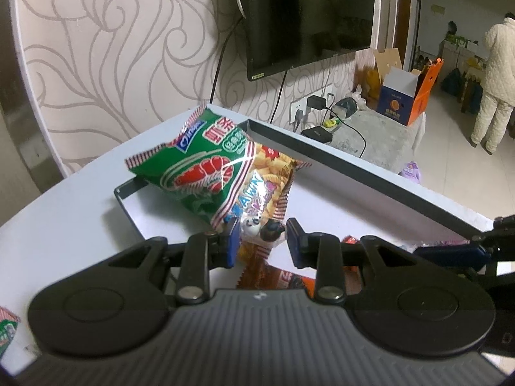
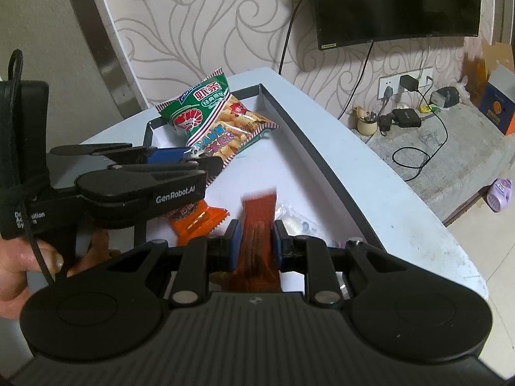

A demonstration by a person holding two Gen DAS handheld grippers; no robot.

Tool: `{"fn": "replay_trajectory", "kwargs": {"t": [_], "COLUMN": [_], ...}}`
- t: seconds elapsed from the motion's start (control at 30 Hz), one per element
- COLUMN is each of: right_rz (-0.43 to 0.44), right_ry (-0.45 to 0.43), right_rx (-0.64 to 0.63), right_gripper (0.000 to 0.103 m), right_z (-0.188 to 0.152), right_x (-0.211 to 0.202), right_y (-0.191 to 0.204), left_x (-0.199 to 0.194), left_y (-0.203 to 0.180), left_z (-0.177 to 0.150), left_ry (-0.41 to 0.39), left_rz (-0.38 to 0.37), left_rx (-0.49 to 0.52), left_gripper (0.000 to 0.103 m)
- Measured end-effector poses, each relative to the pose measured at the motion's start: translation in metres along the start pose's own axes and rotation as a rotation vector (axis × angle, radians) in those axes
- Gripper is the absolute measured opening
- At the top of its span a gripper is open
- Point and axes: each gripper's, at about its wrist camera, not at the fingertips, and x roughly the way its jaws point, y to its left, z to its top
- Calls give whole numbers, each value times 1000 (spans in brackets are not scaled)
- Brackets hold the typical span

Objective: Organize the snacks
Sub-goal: 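Lower the red bar into the box with the right gripper while the left lowers the panda candy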

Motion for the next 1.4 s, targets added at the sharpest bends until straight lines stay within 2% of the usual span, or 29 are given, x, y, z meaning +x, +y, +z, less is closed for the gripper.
{"fn": "replay_trajectory", "kwargs": {"t": [0.8,1.4], "right_rz": [-74,-78], "right_ry": [30,38], "right_rx": [-53,-59], "right_gripper": [25,25], "right_z": [19,14], "right_x": [40,41], "right_y": [-7,-5], "left_x": [4,7], "left_y": [-3,-5], "left_z": [-6,-9], "left_ry": [20,34], "left_rz": [11,22], "left_rx": [13,20], "left_gripper": [35,37]}}
